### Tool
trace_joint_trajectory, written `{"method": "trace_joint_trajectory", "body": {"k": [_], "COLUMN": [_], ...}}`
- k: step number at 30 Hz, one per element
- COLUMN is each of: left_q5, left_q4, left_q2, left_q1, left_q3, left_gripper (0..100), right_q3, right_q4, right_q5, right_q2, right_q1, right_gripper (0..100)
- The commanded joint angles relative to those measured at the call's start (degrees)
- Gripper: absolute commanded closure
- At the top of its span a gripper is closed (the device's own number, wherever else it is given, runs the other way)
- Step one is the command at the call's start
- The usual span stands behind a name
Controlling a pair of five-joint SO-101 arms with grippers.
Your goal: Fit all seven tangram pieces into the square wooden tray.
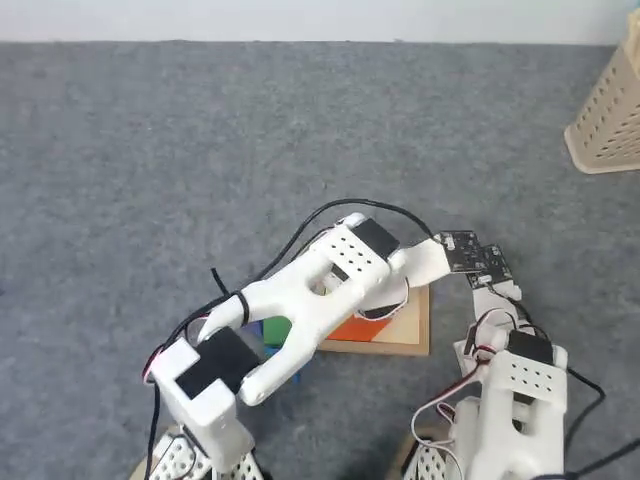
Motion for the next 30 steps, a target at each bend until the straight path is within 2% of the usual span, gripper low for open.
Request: {"method": "trace_joint_trajectory", "body": {"k": [1,9,15,20,26,30], "left_q5": [-2.7,-2.7,6.4,9.0,8.5,5.5], "left_q4": [-0.4,-0.4,0.0,0.4,-1.3,-3.7], "left_q2": [-0.4,-0.4,-5.1,-11.5,-10.7,-8.6], "left_q1": [1.8,2.0,0.3,-1.3,-1.9,-1.2], "left_q3": [-1.9,-1.9,-3.7,-2.6,2.1,3.6], "left_gripper": [99,99,99,99,99,99], "right_q3": [-0.4,-0.5,-0.6,-0.6,-1.0,-0.9], "right_q4": [-0.9,-0.9,-0.9,-0.9,-1.1,-1.2], "right_q5": [0.6,0.3,0.2,-0.4,0.6,0.6], "right_q2": [-1.8,-1.8,-1.8,-1.8,-1.8,-1.8], "right_q1": [0.7,2.0,2.9,3.4,16.8,20.1], "right_gripper": [98.5,98.5,98.7,98.9,98.9,98.9]}}
